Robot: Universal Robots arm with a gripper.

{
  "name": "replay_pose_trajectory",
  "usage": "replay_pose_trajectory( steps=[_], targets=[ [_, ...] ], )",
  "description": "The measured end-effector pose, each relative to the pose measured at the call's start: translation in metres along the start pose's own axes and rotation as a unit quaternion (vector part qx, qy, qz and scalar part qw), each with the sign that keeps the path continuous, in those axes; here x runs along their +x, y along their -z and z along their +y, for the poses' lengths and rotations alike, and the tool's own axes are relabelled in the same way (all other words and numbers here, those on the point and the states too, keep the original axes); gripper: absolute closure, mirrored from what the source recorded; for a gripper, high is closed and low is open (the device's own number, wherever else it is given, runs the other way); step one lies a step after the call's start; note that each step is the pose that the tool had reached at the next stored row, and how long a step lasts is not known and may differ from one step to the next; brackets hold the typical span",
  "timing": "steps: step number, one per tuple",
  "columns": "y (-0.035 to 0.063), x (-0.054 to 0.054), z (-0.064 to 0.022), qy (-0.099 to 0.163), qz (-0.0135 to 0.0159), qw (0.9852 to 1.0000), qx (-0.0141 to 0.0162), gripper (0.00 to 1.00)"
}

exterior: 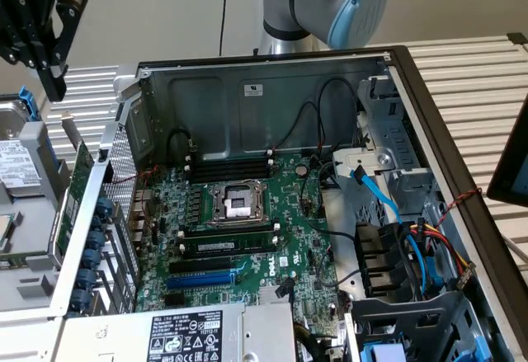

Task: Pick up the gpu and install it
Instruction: 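Reach for the gpu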

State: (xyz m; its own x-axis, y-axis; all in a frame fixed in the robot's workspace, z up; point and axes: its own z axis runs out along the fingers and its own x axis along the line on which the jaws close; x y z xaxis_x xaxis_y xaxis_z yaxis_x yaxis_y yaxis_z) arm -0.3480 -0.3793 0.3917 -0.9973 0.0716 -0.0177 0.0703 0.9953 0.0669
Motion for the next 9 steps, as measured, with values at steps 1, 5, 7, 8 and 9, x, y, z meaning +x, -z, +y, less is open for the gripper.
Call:
replay_pose_trajectory(
  steps=[1,5,7,8,9],
  targets=[
    [-0.0001,0.003,0.0003,0.000,0.0000,1.0000,0.0000,0.89],
    [-0.0005,0.013,0.0018,0.000,0.0000,1.0000,-0.0001,0.89],
    [-0.0006,0.016,0.0023,0.000,0.0000,1.0000,-0.0001,0.89],
    [-0.0008,0.018,0.0025,0.000,0.0000,1.0000,-0.0002,0.89],
    [-0.0009,0.020,0.0026,0.000,0.0000,1.0000,-0.0002,0.89]
  ],
)
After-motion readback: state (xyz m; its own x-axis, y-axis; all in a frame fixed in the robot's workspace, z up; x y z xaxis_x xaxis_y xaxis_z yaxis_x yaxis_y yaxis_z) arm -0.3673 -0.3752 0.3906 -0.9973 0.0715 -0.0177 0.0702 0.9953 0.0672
